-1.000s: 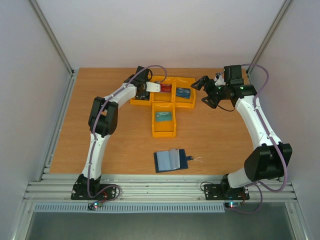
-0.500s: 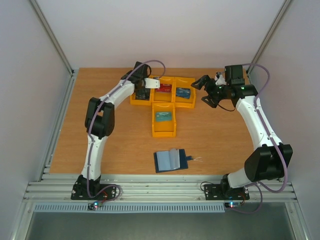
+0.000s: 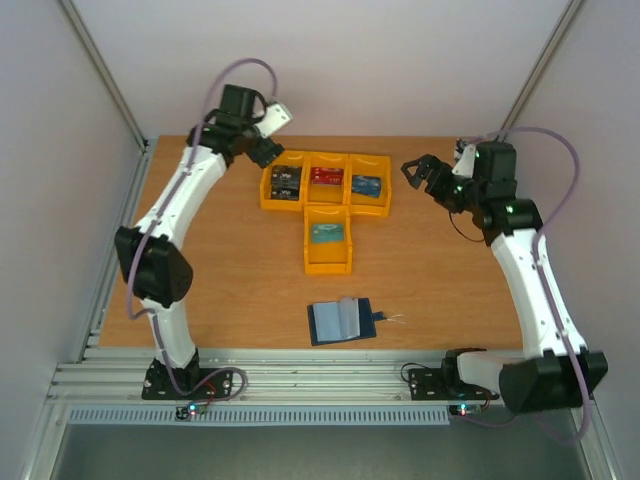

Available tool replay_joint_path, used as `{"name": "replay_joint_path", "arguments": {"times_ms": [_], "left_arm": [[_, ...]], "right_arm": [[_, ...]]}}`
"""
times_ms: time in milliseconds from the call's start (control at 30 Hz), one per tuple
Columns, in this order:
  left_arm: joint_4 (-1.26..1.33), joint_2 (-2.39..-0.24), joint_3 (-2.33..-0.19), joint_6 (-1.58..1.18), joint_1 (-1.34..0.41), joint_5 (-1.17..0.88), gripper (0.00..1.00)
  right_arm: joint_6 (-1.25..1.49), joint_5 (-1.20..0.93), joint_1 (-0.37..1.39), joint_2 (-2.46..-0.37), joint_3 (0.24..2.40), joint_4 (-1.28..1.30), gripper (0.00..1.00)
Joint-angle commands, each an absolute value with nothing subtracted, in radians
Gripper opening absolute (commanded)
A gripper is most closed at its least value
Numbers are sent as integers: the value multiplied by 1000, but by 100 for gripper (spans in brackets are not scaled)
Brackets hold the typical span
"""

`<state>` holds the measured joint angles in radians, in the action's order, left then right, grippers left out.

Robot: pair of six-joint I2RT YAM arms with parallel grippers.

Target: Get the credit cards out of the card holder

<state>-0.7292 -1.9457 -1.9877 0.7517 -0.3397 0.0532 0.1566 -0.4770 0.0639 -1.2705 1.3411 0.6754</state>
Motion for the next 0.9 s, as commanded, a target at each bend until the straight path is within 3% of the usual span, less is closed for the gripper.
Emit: {"name": "replay_joint_path", "arguments": {"times_ms": [0, 200, 467, 667, 867], "left_arm": [[-800, -1839, -1996, 325, -222, -37, 99], [-678, -1656, -1749, -47, -61, -95, 99], [-338, -1476, -1196, -94, 39, -20, 99], [67, -1413, -823, -72, 51, 54, 99], [577, -1395, -494, -55, 51, 46, 99]], "right_arm": [[-83, -242, 56, -1109, 1215, 467, 98], [-280, -28, 56, -940, 959, 203, 98], [-392, 145, 56, -822, 608, -131, 98], [-441, 144, 55, -918, 488, -255, 99], [-451, 101, 55, -1113, 329, -581, 99]]}}
